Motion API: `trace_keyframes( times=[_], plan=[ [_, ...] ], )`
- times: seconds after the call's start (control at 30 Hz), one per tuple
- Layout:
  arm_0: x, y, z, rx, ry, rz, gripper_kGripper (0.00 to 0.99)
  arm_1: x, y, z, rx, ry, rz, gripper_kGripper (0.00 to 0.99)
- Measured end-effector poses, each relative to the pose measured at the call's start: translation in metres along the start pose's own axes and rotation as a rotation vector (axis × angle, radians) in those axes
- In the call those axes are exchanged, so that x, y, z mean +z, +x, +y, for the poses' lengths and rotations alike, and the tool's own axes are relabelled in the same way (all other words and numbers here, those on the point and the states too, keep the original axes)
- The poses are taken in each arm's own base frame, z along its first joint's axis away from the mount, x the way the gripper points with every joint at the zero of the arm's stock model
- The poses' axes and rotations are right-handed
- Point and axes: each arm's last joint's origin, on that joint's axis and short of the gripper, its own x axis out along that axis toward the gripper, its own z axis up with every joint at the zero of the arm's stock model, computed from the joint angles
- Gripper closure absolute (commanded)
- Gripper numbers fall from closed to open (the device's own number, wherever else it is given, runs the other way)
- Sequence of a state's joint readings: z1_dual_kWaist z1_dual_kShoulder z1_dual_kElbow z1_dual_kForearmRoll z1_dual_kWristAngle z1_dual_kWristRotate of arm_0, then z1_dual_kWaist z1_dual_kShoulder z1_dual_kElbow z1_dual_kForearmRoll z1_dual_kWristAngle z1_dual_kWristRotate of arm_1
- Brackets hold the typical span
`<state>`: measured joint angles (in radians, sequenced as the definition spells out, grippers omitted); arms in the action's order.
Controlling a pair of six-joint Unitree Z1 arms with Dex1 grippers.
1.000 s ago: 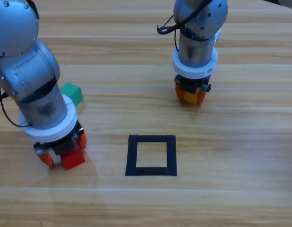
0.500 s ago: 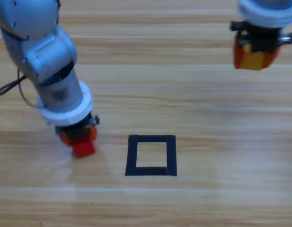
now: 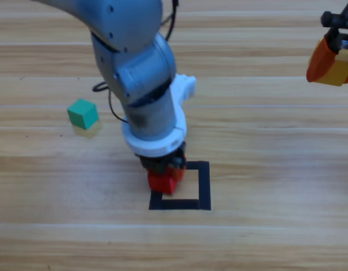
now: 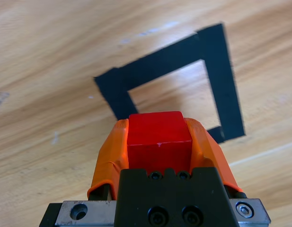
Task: Stack the blocks in the rectangular block: red at the bottom, yellow in the middle, green on top
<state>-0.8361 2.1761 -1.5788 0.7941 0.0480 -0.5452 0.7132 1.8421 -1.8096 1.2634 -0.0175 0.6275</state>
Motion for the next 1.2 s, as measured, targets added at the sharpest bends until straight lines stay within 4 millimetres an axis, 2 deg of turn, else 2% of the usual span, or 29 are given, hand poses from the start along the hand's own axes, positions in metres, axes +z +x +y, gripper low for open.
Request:
trace_keyframes(
  times=[0.1,0.2,0.3,0.5,0.6,0.93,1.2],
  plan=[
    [-0.002,-0.007,-0.015,-0.010,0.023,-0.006,0.952,0.001,0.003,0.001,0.004,-0.010,0.012,0.923],
    [0.001,-0.020,-0.027,-0.019,-0.035,-0.032,0.952,0.002,0.007,0.002,-0.002,-0.017,0.020,0.923],
    [0.004,-0.024,-0.030,-0.002,-0.137,-0.058,0.950,0.004,0.012,0.003,-0.008,-0.027,0.029,0.923],
    [0.003,-0.019,-0.027,0.061,-0.359,-0.075,0.944,0.011,0.031,0.009,-0.031,-0.045,0.064,0.923],
    [-0.001,-0.020,-0.026,0.091,-0.417,-0.064,0.936,0.015,0.041,0.012,-0.041,-0.052,0.080,0.923],
    [-0.004,-0.021,-0.031,0.092,-0.423,-0.061,0.935,0.016,0.046,0.013,-0.047,-0.055,0.089,0.923],
    [-0.003,-0.009,-0.046,0.091,-0.399,-0.057,0.935,0.016,0.047,0.013,-0.049,-0.056,0.091,0.921]
  ],
)
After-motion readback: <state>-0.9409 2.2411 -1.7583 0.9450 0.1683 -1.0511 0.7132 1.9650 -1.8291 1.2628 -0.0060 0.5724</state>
